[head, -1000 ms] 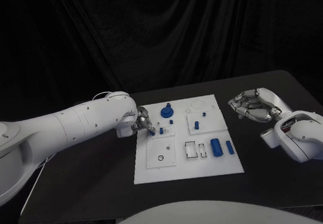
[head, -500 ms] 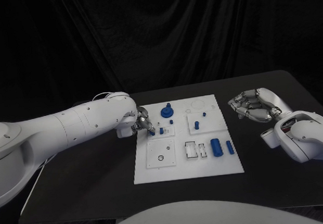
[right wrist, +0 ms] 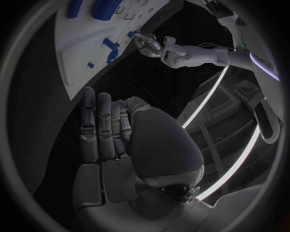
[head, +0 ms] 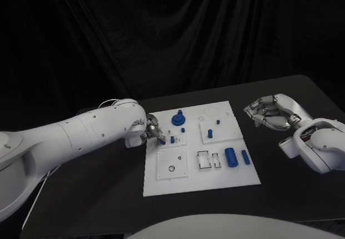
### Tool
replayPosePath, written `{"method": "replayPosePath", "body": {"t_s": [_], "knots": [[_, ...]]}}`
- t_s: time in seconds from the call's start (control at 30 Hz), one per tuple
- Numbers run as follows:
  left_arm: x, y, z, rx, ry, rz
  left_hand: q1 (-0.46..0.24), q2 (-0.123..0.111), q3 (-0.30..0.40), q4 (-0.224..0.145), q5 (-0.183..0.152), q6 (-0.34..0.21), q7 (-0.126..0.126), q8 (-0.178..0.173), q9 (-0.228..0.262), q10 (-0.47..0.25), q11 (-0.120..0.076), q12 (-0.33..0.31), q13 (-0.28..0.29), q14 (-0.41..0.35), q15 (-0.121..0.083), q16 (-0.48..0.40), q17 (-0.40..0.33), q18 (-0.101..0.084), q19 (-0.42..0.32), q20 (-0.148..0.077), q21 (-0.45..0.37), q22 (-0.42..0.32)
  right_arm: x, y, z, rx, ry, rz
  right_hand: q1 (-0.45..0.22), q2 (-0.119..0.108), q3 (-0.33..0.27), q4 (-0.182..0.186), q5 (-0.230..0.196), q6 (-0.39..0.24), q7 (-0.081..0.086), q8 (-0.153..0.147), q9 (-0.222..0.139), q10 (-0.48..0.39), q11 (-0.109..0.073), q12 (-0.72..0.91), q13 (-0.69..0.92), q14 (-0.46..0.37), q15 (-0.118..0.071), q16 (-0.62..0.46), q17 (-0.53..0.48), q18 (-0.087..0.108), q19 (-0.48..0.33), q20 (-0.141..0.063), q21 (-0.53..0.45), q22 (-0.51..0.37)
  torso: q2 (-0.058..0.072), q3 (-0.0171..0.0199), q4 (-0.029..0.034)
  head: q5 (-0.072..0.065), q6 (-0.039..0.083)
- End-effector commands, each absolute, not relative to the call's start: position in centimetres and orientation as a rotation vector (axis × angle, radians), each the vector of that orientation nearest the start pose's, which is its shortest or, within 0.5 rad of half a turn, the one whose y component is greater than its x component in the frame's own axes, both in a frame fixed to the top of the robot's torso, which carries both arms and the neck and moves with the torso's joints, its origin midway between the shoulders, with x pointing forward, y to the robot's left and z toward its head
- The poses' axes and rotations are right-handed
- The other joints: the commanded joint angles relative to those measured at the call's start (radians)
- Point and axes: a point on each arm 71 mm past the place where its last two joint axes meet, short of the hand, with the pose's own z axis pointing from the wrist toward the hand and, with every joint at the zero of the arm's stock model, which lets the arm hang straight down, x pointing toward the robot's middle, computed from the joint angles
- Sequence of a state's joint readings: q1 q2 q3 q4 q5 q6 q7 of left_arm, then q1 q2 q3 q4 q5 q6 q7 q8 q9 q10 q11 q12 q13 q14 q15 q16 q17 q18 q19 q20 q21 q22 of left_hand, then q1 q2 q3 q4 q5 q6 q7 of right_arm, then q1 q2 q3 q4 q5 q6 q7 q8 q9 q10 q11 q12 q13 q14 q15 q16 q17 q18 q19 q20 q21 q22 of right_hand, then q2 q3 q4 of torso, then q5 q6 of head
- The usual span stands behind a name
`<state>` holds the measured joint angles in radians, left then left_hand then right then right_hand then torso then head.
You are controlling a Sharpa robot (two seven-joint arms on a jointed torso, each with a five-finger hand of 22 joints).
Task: Assemble the parts on the task board
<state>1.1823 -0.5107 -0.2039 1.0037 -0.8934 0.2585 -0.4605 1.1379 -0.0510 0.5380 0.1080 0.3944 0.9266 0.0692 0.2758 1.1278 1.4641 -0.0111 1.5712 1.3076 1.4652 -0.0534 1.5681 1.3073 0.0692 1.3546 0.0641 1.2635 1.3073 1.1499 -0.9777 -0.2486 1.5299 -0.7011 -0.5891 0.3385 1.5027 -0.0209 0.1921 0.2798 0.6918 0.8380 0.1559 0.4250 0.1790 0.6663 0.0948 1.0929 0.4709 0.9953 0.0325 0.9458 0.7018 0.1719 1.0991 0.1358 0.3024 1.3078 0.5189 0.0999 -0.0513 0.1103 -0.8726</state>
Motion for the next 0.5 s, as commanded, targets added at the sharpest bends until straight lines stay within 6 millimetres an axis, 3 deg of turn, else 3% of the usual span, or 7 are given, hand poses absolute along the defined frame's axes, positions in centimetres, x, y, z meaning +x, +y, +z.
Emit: {"method": "replayPosePath", "body": {"t_s": [0.03,0.1,0.13,0.2,0.27,0.3,0.5], "knots": [[51.00,20.02,-32.63,-0.309,2.599,-0.281,-0.019,0.011,-0.025,-0.001,-0.088,-0.002,-0.007,-0.013,-0.008,0.107,0.008,0.000,0.263,0.106,0.007,0.003,0.263,0.009,-0.005,0.003,-0.006,0.159,43.82,-27.59,-25.74,0.484,1.603,0.955,0.012,0.001,0.005,0.001,0.002,-0.008,0.002,0.003,-0.002,-0.008,-0.001,-0.005,-0.001,0.001,0.000,0.004,-0.001,0.008,0.006,0.000,0.003,0.023,0.000,0.0000,0.0002,0.002,0.000],[50.96,19.99,-32.64,-0.308,2.598,-0.286,-0.037,0.015,-0.059,0.012,-0.137,0.000,-0.005,-0.020,-0.015,0.107,0.009,0.000,0.263,0.106,0.009,0.003,0.263,0.009,-0.006,0.005,-0.008,0.159,43.82,-27.58,-25.74,0.484,1.604,0.955,0.012,0.001,0.005,0.001,0.002,-0.008,0.002,0.003,-0.002,-0.008,-0.001,-0.005,-0.001,0.001,0.000,0.004,-0.001,0.008,0.006,0.000,0.003,0.023,0.000,0.0000,0.0000,0.003,0.000],[50.93,19.97,-32.66,-0.307,2.598,-0.288,-0.051,0.018,-0.089,0.025,-0.197,0.001,-0.003,-0.028,-0.023,0.107,0.012,0.000,0.263,0.106,0.010,0.003,0.263,0.009,-0.006,0.006,-0.008,0.159,43.82,-27.57,-25.75,0.484,1.604,0.956,0.012,0.001,0.005,0.001,0.002,-0.008,0.002,0.003,-0.002,-0.008,-0.001,-0.005,-0.001,0.001,0.000,0.004,-0.001,0.008,0.006,0.000,0.003,0.023,0.000,0.0000,-0.0001,0.003,0.000],[50.89,19.95,-32.68,-0.306,2.599,-0.292,-0.093,0.012,-0.150,0.059,-0.273,-0.001,0.006,-0.045,-0.041,0.107,0.019,0.000,0.263,0.106,0.016,0.003,0.263,0.009,-0.006,0.009,-0.010,0.158,43.82,-27.57,-25.75,0.484,1.604,0.955,0.012,0.001,0.005,0.001,0.002,-0.008,0.002,0.003,-0.002,-0.008,-0.001,-0.005,-0.001,0.001,0.000,0.004,-0.001,0.008,0.006,0.000,0.003,0.023,0.000,0.0000,-0.0001,0.003,0.000],[50.85,19.96,-32.71,-0.306,2.600,-0.293,-0.106,0.013,-0.178,0.073,-0.299,-0.003,0.010,-0.057,-0.054,0.107,0.022,0.000,0.263,0.106,0.018,0.003,0.263,0.009,-0.007,0.011,-0.011,0.158,43.82,-27.58,-25.76,0.485,1.605,0.955,0.012,0.001,0.005,0.001,0.002,-0.008,0.002,0.003,-0.002,-0.008,-0.001,-0.005,-0.001,0.001,0.000,0.004,-0.001,0.008,0.006,0.000,0.003,0.023,0.000,0.0001,0.0002,0.003,0.000],[50.84,19.98,-32.73,-0.306,2.600,-0.292,-0.135,0.012,-0.228,0.099,-0.337,-0.005,0.016,-0.078,-0.080,0.107,0.028,0.000,0.263,0.106,0.022,0.003,0.263,0.009,-0.007,0.016,-0.012,0.158,43.82,-27.59,-25.76,0.485,1.605,0.955,0.012,0.001,0.005,0.001,0.002,-0.008,0.002,0.003,-0.002,-0.008,-0.001,-0.005,-0.001,0.001,0.000,0.004,-0.001,0.008,0.006,0.000,0.003,0.023,0.000,0.0001,0.0003,0.002,0.000],[50.87,20.39,-32.85,-0.319,2.598,-0.277,-0.190,0.022,-0.334,0.159,-0.342,-0.002,0.022,-0.105,-0.122,0.107,0.034,0.000,0.263,0.106,0.028,0.003,0.263,0.010,-0.008,0.022,-0.015,0.157,43.84,-27.59,-25.79,0.486,1.608,0.954,0.012,0.001,0.005,0.001,0.002,-0.008,0.002,0.003,-0.002,-0.008,-0.001,-0.005,-0.001,0.001,0.000,0.004,-0.001,0.008,0.006,0.000,0.003,0.023,0.000,0.0000,0.0000,0.004,0.000]]}}
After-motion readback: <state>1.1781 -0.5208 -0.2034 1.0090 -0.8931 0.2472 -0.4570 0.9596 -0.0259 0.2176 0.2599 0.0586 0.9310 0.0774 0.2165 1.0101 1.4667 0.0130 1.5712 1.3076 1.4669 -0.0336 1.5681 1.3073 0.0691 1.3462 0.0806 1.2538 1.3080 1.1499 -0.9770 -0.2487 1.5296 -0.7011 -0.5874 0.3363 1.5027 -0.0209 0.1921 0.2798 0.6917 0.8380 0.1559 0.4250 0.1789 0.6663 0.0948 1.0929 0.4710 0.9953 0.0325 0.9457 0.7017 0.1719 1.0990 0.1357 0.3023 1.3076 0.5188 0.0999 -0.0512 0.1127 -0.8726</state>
